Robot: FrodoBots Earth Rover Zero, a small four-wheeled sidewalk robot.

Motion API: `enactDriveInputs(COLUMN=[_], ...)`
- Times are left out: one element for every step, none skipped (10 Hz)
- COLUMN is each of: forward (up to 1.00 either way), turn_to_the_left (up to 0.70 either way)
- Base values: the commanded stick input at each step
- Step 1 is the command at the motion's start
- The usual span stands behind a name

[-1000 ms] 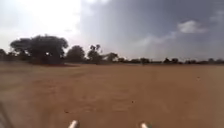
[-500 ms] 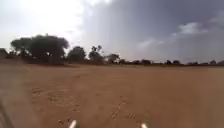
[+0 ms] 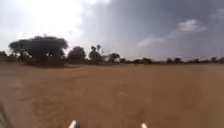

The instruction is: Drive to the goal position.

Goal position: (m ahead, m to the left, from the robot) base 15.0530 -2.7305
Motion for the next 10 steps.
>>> enactDriveInputs(forward=[1.00,1.00,1.00,1.00,1.00,1.00,1.00,1.00,1.00,1.00], turn_to_the_left=[0.00,0.00,0.00,0.00,0.00,0.00,0.00,0.00,-0.27,-0.27])
